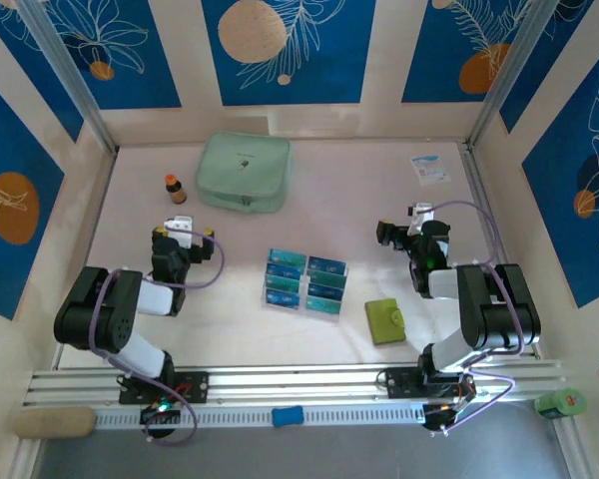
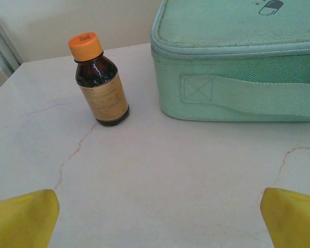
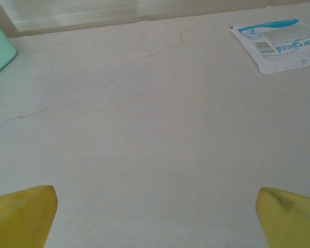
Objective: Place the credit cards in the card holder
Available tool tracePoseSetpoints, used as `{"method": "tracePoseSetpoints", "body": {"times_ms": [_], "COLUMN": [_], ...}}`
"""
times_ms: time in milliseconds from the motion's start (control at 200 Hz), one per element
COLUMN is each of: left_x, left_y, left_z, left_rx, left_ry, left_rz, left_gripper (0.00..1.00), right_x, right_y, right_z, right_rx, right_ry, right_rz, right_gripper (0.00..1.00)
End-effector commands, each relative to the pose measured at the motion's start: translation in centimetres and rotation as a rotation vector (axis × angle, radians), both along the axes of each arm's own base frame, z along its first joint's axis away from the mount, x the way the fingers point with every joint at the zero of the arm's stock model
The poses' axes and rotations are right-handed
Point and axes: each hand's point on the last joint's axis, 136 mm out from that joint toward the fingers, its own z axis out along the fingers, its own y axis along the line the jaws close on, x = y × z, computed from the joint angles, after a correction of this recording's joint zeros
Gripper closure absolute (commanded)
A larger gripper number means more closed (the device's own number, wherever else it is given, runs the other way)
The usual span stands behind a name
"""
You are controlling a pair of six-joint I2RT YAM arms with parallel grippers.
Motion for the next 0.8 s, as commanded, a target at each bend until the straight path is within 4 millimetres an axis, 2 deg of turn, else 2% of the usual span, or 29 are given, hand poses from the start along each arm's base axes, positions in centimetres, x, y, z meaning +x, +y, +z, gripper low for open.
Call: {"method": "tracePoseSetpoints", "body": {"times_ms": [0,445,795], "left_x": [0.1,0.9,1.5], "left_y": [-0.1,-0.1,-0.1], "left_z": [0.5,0.3,-0.3], "left_rx": [0.017,0.022,-0.045], "left_ry": [-0.028,0.012,0.067], "left_rz": [-0.001,0.004,-0.054], "left_gripper": [0.0,0.0,0.0], "right_x": [0.5,0.5,0.5], "right_y": [0.1,0.2,0.1], "right_z": [0.7,0.7,0.7], "right_rx": [-0.015,-0.015,-0.011], "right_ry": [-0.021,-0.022,-0.022], "right_rz": [0.016,0.017,0.019], "right_gripper": [0.01,0.01,0.01]}}
